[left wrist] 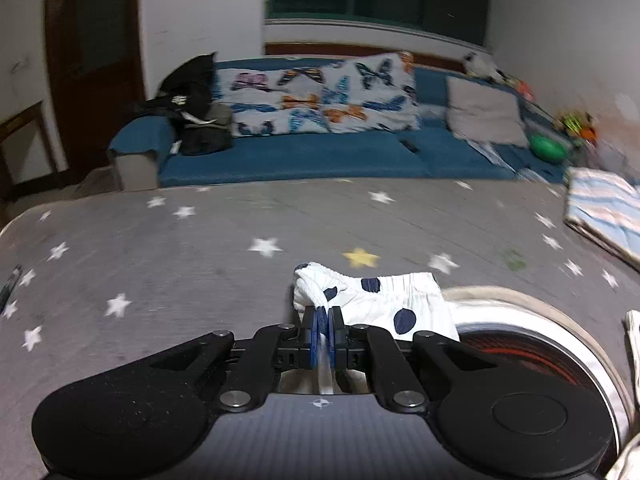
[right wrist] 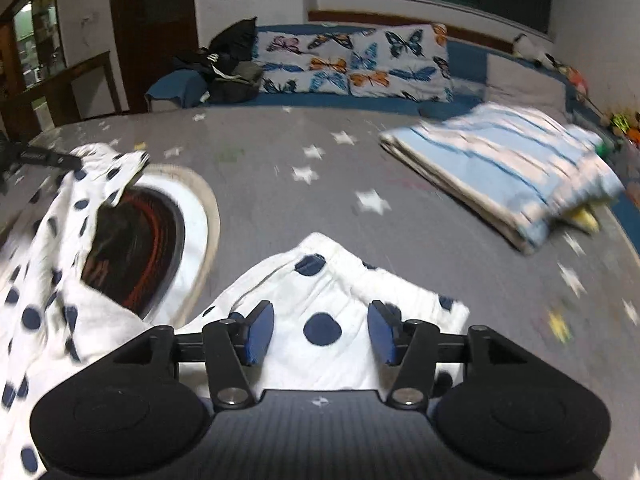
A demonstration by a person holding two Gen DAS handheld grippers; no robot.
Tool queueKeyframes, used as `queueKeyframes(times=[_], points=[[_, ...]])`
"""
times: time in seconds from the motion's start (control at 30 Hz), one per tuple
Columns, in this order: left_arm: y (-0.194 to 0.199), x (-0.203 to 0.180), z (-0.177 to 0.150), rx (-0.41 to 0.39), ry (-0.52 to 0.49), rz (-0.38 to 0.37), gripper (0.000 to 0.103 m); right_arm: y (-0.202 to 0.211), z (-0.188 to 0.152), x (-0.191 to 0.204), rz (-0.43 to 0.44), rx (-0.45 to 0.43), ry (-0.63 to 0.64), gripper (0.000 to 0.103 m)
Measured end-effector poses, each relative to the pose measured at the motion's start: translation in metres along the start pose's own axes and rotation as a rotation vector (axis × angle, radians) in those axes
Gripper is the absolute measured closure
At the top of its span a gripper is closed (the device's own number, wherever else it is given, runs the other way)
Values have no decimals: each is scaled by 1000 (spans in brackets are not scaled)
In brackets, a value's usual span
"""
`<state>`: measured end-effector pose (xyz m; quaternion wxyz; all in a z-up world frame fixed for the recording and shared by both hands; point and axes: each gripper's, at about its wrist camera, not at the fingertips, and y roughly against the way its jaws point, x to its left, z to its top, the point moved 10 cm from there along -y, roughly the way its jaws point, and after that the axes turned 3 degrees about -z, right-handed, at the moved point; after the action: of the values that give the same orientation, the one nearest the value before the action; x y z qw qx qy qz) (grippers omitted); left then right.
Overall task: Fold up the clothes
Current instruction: 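Open both tools and release the trousers onto the table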
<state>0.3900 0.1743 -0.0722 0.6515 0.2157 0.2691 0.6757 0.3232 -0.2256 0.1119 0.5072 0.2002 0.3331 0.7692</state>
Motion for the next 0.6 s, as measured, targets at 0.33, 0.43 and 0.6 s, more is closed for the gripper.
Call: queueKeyframes(times=[0.33,0.43,0.6], points=[[8,30,11,-27,-36,95,88,-49,71,-7,8,-61,-9,45],[7,11,19,-31,-74,48,88,-42,70,-8,-11,-24,16,45],[-12,-19,20,17,-139,-32,89,-49,57,-3,-18,51,83,45]])
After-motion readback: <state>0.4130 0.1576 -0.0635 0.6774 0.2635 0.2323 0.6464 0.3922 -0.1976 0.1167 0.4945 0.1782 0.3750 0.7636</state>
